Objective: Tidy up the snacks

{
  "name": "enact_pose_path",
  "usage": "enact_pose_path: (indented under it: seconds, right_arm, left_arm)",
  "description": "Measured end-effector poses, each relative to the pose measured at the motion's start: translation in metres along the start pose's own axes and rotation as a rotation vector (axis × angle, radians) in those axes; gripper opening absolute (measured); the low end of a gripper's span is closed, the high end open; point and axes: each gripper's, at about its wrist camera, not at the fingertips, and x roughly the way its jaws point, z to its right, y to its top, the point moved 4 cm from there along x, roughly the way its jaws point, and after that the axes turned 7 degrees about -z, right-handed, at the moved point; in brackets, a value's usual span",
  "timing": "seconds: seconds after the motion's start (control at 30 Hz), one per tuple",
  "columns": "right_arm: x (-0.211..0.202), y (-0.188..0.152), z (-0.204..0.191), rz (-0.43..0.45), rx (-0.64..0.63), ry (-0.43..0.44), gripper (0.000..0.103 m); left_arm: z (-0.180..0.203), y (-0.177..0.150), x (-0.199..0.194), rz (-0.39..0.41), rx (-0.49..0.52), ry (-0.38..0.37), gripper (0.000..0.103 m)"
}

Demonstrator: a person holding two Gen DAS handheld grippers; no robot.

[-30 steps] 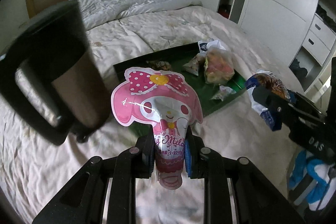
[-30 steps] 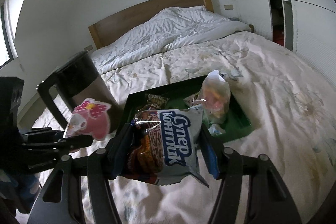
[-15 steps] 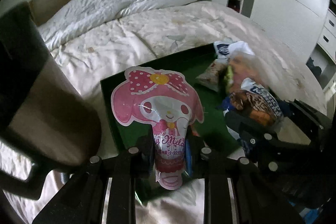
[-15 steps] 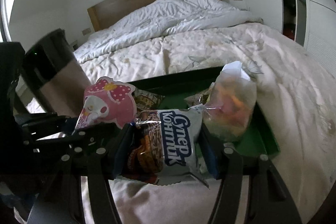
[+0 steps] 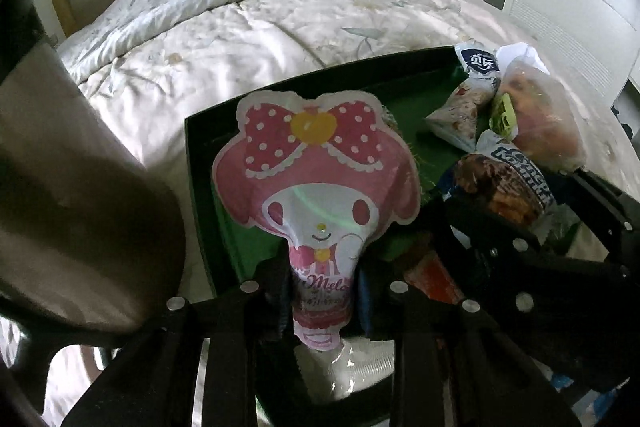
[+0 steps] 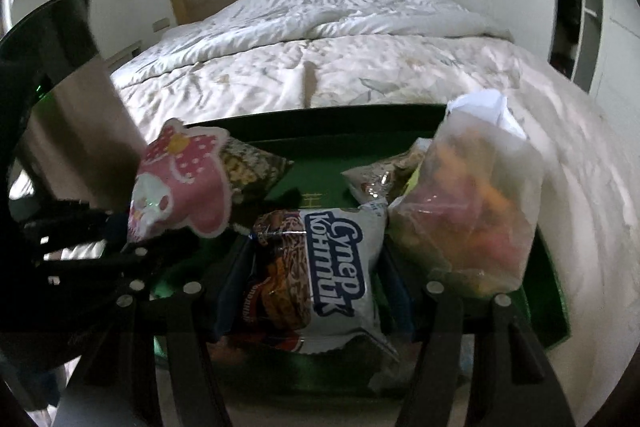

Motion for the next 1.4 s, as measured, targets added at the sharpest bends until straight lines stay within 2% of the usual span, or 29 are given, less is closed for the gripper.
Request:
enact_pose_path:
  seconds: [0.1,0.3,0.43,0.57,0.63,0.93,1.13,1.27,1.4]
  right_arm:
    - [0.006,-0.001,0.005,-0.004,0.031,-0.001,0.070]
    - [0.010,0.000,0.008,-0.009,0.045,-0.009,0.070]
    - [0.007,0.000,0.009,-0.003,0.057,-0.010,0.075]
    - [-0.006,0.001,0.009,0.017,0.056,-0.014,0.093]
    - [-0.014,0.002,0.009,0.030,0.059,-0.016,0.097]
    - [-0.052,0.002,0.005,0.076,0.064,-0.022,0.100]
    - [-0.088,-0.003,0.005,0.121,0.091,-0.020,0.100]
    - [-0.109,-0.009,0.001,0.134,0.116,-0.024,0.100]
    - [-0.125,-0.021,-0.019,0.137,0.130,-0.014,0.103]
  left_arm:
    - [0.000,0.003,0.004,-0.009,-0.012,-0.007,0.025]
    - [-0.004,0.004,0.007,-0.030,-0.029,0.008,0.045]
    - [-0.007,0.002,0.000,-0.021,-0.032,0.018,0.052]
    - [-0.007,0.001,-0.011,-0.005,-0.018,0.035,0.057]
    - [-0.007,0.001,-0.018,0.010,-0.017,0.042,0.062]
    - [-0.002,-0.002,-0.048,0.038,0.011,0.022,0.062]
    - [-0.002,-0.007,-0.084,0.085,0.029,0.021,0.062]
    - [-0.011,-0.026,-0.113,0.106,0.016,0.018,0.063]
    - [-0.026,-0.051,-0.138,0.122,-0.019,0.027,0.062]
